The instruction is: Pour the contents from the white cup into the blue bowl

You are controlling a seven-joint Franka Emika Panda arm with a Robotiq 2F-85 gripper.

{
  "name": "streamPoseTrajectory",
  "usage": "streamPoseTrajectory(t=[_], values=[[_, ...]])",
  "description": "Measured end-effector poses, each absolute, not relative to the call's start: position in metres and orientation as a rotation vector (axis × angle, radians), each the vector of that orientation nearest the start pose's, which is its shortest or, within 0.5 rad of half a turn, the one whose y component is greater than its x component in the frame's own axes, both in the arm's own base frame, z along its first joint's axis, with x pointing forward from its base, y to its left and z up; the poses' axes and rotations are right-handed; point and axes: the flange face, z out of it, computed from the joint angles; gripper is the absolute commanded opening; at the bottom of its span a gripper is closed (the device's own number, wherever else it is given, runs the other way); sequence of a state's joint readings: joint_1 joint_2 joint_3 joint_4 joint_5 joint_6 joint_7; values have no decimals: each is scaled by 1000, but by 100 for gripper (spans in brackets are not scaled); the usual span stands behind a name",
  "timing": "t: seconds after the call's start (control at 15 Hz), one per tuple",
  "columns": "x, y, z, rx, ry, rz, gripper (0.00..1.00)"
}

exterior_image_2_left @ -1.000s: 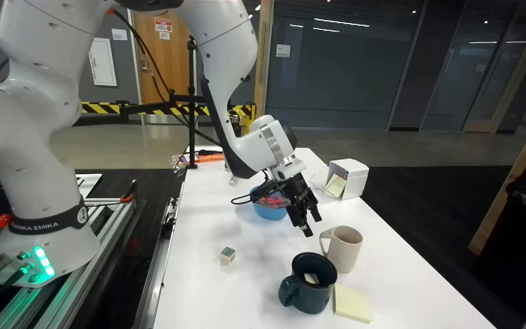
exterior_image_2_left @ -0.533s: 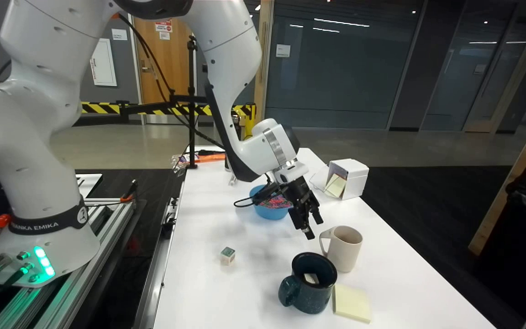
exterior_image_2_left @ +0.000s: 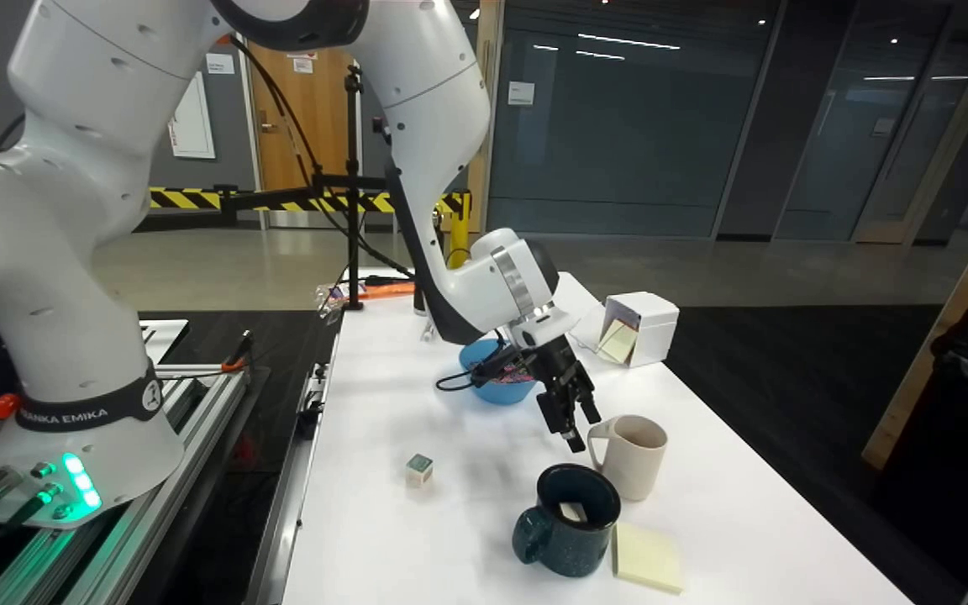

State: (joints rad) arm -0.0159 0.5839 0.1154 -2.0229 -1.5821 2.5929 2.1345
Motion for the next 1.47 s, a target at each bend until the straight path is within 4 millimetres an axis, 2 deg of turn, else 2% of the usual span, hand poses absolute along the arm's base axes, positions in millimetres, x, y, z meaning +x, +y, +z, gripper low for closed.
streamPoseTrajectory(t=[0.33, 1.2, 1.47], values=[[582, 72, 152, -3071, 1037, -1114, 100], [585, 85, 158, -3059, 992, -1119, 100], [587, 83, 163, -3051, 998, -1132, 100]])
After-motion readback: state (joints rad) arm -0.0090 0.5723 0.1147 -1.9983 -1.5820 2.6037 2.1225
